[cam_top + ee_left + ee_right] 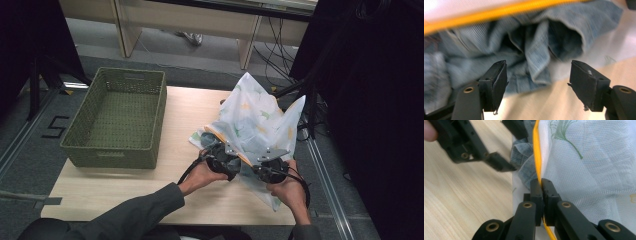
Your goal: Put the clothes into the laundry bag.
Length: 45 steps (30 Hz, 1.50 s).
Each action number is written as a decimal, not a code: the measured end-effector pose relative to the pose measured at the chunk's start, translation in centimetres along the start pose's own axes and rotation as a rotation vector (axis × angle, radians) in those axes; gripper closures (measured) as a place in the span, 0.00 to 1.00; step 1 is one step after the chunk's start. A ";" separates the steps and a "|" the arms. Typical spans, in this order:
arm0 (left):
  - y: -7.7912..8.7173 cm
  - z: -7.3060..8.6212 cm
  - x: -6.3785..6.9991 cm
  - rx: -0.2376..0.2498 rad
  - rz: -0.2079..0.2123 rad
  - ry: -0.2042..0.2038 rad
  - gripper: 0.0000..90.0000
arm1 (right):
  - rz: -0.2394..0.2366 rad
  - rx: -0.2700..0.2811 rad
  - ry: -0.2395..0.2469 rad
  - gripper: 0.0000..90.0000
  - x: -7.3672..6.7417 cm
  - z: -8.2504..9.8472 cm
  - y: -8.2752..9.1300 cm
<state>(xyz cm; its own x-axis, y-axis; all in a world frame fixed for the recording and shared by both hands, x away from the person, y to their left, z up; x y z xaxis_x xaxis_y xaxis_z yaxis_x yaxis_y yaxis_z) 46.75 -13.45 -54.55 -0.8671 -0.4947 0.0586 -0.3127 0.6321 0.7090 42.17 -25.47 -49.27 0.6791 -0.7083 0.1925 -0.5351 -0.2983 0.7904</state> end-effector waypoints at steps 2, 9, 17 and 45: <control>0.0 0.3 0.3 -0.010 0.054 0.033 0.29 | 0.008 0.006 -0.017 0.99 -0.1 0.0 -0.1; -2.2 -1.3 1.6 0.074 0.035 0.057 0.41 | 0.004 0.016 -0.007 0.99 0.1 0.0 0.0; -3.1 -3.3 -0.9 0.161 -0.020 0.119 0.89 | -0.002 0.023 -0.004 1.00 -0.1 -0.5 0.7; 3.6 0.2 -2.9 0.084 0.019 0.062 0.50 | -0.053 -0.253 0.079 0.99 -1.7 4.2 -3.9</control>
Point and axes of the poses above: each handheld gripper's, and its own axes: y roughly backward along the jaws, z roughly out of its underside, x roughly to its right, the point moved 8 cm from there along -y, roughly forward along the jaws, and after that the axes turned 3 degrees about z, right-handed, at the moved point
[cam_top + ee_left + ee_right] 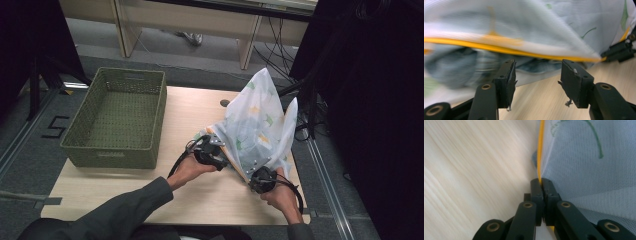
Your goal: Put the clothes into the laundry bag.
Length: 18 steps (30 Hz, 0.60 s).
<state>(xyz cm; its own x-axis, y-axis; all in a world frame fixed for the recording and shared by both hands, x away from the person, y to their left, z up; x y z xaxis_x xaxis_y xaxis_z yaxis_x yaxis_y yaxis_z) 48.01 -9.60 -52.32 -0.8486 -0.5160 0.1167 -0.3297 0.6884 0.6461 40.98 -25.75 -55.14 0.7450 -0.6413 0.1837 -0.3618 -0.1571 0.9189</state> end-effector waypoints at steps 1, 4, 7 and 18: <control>0.4 0.1 -0.1 -0.002 -0.010 -0.008 0.50 | -0.010 0.001 -0.013 0.99 0.2 0.4 0.5; 1.1 0.7 -0.8 -0.015 -0.042 -0.006 0.49 | -0.005 0.026 -0.018 0.99 0.4 0.5 1.0; 1.1 1.2 -1.8 -0.027 -0.072 0.016 0.47 | 0.006 0.056 -0.033 0.96 0.6 0.3 1.7; 0.7 1.6 -2.9 -0.031 -0.095 0.042 0.46 | 0.202 0.282 -0.022 0.72 1.0 -4.5 4.4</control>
Point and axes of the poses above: each handheld gripper's, and its own axes: y roughly backward along the jaws, z roughly out of its underside, x roughly to its right, the point moved 8 cm from there along -y, roughly forward along the jaws, and after that the axes turned 3 degrees about z, right-handed, at the moved point
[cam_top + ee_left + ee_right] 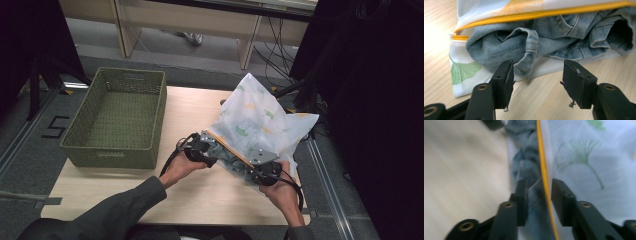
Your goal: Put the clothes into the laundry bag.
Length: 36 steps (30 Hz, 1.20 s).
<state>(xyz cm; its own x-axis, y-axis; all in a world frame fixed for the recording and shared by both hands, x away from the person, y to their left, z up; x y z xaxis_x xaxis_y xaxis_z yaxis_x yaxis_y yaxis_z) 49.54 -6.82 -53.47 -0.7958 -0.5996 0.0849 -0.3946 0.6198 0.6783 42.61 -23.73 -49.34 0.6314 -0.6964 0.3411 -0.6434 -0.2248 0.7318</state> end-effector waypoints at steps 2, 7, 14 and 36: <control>-0.1 0.0 -0.2 0.001 -0.006 0.008 0.45 | 0.039 0.018 0.041 0.70 0.3 -0.8 -0.4; -0.5 0.2 -1.0 -0.005 -0.020 0.027 0.43 | 0.082 0.022 0.071 0.63 0.4 -3.0 -2.9; -0.8 0.3 -1.7 -0.002 -0.024 0.036 0.42 | 0.099 -0.038 0.123 0.97 0.6 -3.7 -4.5; -0.2 1.0 3.9 0.006 0.118 -0.122 0.90 | -0.166 0.028 0.068 1.00 -2.2 -3.1 -0.2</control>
Point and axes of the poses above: each handheld gripper's, and its own axes: y roughly backward along the jaws, z roughly out of its underside, x roughly to its right, the point moved 8 cm from there along -y, roughly forward along the jaws, and after that the axes turned 3 degrees about z, right-handed, at the moved point
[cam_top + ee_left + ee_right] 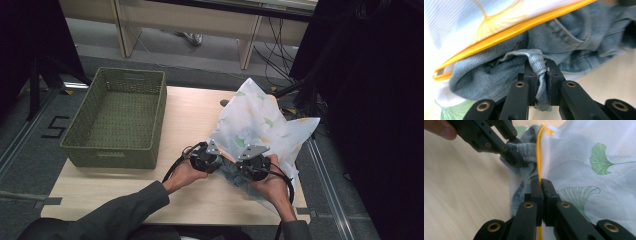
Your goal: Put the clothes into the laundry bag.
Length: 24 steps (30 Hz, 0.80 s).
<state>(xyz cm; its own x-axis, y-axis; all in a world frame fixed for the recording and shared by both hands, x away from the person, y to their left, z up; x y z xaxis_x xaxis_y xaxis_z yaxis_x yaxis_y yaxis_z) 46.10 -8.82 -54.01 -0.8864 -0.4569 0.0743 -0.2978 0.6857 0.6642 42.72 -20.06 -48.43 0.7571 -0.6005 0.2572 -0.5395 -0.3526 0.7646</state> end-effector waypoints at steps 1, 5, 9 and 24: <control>0.2 0.2 0.5 -0.002 0.012 0.015 0.90 | -0.005 -0.002 -0.004 1.00 -0.7 -0.1 0.4; 0.4 0.3 2.1 0.019 0.033 0.023 0.89 | -0.021 0.024 -0.004 1.00 -1.5 -0.5 1.0; 0.1 -2.3 1.7 0.120 0.023 0.099 0.89 | -0.041 0.024 -0.018 1.00 -2.0 -0.2 1.2; -0.1 -0.9 0.9 0.037 -0.011 0.044 0.50 | -0.067 -0.017 -0.076 1.00 -2.1 1.0 0.0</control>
<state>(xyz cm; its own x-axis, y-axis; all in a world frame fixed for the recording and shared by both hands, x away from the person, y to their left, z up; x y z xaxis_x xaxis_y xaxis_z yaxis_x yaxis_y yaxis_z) 45.68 -9.83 -53.35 -0.8668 -0.4884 0.1002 -0.3212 0.7008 0.6369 40.74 -19.56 -49.53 0.7605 -0.6293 0.1600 -0.4819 -0.3819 0.7886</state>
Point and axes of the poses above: each handheld gripper's, and its own axes: y roughly backward along the jaws, z roughly out of its underside, x roughly to its right, the point moved 8 cm from there along -y, roughly forward along the jaws, and after that the axes turned 3 degrees about z, right-handed, at the moved point
